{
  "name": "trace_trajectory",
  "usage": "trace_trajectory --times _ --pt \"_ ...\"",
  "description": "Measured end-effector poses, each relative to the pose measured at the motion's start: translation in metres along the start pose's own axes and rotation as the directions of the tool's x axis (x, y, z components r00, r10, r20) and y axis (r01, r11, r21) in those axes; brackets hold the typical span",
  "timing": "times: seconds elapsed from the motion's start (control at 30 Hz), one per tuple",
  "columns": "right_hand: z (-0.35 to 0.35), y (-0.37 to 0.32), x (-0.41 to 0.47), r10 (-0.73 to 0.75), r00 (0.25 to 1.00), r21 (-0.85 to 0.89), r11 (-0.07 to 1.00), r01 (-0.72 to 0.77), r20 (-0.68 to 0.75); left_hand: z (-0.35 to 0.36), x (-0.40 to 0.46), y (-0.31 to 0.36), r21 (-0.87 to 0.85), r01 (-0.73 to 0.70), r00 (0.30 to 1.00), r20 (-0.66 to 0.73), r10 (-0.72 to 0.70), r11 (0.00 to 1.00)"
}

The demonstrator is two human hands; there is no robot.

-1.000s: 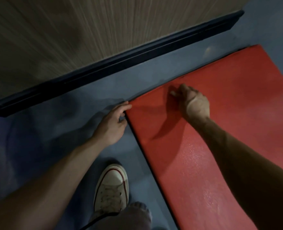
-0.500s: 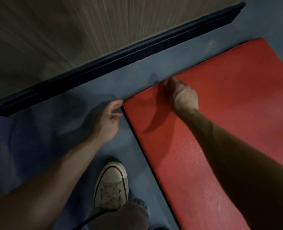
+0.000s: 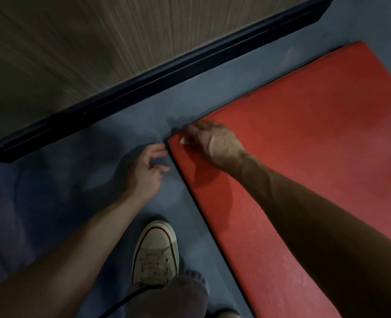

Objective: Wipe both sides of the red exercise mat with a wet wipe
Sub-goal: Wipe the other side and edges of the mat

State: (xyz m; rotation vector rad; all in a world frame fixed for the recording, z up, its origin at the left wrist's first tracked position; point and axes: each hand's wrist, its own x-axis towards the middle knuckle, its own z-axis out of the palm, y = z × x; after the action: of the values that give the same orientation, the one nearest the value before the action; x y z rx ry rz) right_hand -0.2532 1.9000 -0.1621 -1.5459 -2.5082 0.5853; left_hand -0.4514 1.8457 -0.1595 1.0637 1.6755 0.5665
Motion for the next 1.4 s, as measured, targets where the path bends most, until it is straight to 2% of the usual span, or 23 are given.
trace_trajectory --times 0.07,0.13,0.27,0.37,0.53,0.63,0.7,0.77,0.83,0.87,0.9,1.0,1.07,1.1,1.17,1.2,1.27,1.3,1.33,1.4 --pt "0.004 -0.002 -0.030 -0.177 0.980 0.062 0.983 0.172 0.094 0.003 -0.002 0.003 0.021 -0.024 0.999 0.041 0.023 0.999" --pt "0.001 0.007 -0.046 -0.246 0.957 0.056 0.969 0.240 0.152 0.002 -0.003 0.001 0.054 -0.048 0.997 0.067 0.045 0.997" --pt "-0.013 0.011 -0.033 -0.110 0.993 0.071 0.992 0.107 0.033 -0.001 -0.007 -0.002 0.046 -0.030 0.999 0.041 0.028 0.998" --pt "-0.010 0.005 -0.033 -0.110 0.994 0.041 0.993 0.110 -0.002 0.002 -0.012 -0.004 0.042 -0.021 0.999 0.041 0.019 0.999" --pt "0.013 0.001 -0.134 -0.270 0.942 0.080 0.963 0.259 0.201 0.001 -0.011 -0.008 0.030 -0.016 0.998 0.060 0.014 0.999" --pt "0.009 -0.003 -0.174 -0.352 0.899 0.062 0.935 0.348 0.261 0.001 -0.010 -0.007 0.017 -0.012 0.999 0.050 0.011 1.000" --pt "0.005 0.008 -0.154 -0.275 0.940 0.026 0.961 0.276 0.201 0.006 -0.013 -0.005 0.014 -0.014 0.999 0.043 0.014 1.000" --pt "-0.008 0.027 -0.124 -0.049 0.997 -0.068 0.996 0.053 0.067 0.011 -0.017 -0.004 0.014 -0.040 0.998 0.055 0.039 0.999" --pt "-0.010 0.039 -0.115 0.150 0.988 -0.071 0.986 -0.151 -0.024 0.013 -0.020 -0.001 0.022 -0.072 0.994 0.084 0.070 0.997" --pt "-0.006 0.033 -0.120 0.179 0.981 -0.027 0.983 -0.181 -0.076 0.014 -0.019 0.000 0.033 -0.085 0.991 0.103 0.081 0.996" --pt "0.001 0.021 -0.130 0.148 0.983 0.013 0.989 -0.148 -0.106 0.014 -0.019 0.001 0.041 -0.095 0.989 0.118 0.090 0.995" --pt "0.024 -0.024 -0.174 -0.135 0.991 0.031 0.990 0.135 -0.017 0.016 -0.015 0.004 0.051 -0.123 0.981 0.154 0.114 0.991" --pt "0.024 -0.014 -0.187 -0.172 0.985 -0.004 0.985 0.173 0.018 0.020 -0.013 0.006 0.073 -0.140 0.975 0.185 0.125 0.987" --pt "0.018 0.001 -0.185 -0.100 0.995 -0.014 0.995 0.100 0.004 0.023 -0.014 0.008 0.084 -0.148 0.971 0.203 0.129 0.985" --pt "0.000 0.040 -0.180 0.135 0.986 -0.025 0.990 -0.138 -0.093 0.032 -0.016 0.011 0.096 -0.169 0.957 0.254 0.140 0.981" --pt "-0.013 0.064 -0.179 0.265 0.951 -0.037 0.961 -0.274 -0.159 0.037 -0.018 0.013 0.105 -0.188 0.948 0.279 0.153 0.977" --pt "-0.030 0.102 -0.184 0.483 0.824 -0.034 0.857 -0.515 -0.296 0.045 -0.022 0.018 0.142 -0.254 0.922 0.333 0.195 0.957" --pt "-0.034 0.110 -0.189 0.518 0.783 -0.028 0.828 -0.560 -0.344 0.051 -0.023 0.019 0.171 -0.297 0.905 0.365 0.219 0.940" --pt "-0.033 0.106 -0.192 0.514 0.786 -0.020 0.832 -0.554 -0.343 0.054 -0.023 0.020 0.210 -0.339 0.889 0.390 0.239 0.917" --pt "-0.021 0.075 -0.201 0.425 0.875 0.009 0.900 -0.435 -0.230 0.060 -0.024 0.022 0.299 -0.409 0.867 0.423 0.265 0.862"
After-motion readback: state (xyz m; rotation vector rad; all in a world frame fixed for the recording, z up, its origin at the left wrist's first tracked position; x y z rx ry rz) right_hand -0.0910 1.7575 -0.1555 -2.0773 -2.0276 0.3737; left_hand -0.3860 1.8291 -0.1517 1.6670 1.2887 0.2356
